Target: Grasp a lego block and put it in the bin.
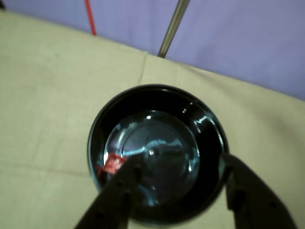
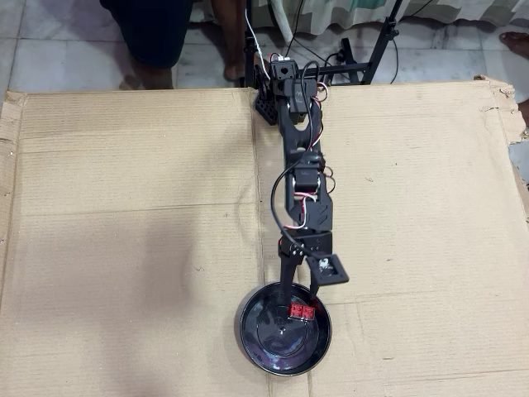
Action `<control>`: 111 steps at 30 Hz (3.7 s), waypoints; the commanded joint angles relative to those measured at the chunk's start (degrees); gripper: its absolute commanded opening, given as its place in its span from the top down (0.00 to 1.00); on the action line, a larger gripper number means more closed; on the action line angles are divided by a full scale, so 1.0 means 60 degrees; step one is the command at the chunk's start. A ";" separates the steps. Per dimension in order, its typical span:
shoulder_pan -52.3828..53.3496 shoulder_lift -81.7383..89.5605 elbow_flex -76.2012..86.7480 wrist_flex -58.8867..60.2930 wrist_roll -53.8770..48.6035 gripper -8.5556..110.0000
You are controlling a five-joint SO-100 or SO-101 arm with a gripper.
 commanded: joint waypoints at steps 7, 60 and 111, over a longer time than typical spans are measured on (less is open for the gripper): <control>0.0044 0.3545 0.3428 0.0132 -0.1553 0.77; -0.0747 1.8911 1.9731 0.0132 -1.0400 0.77; -0.0410 2.2617 2.1606 0.2461 -1.0620 0.93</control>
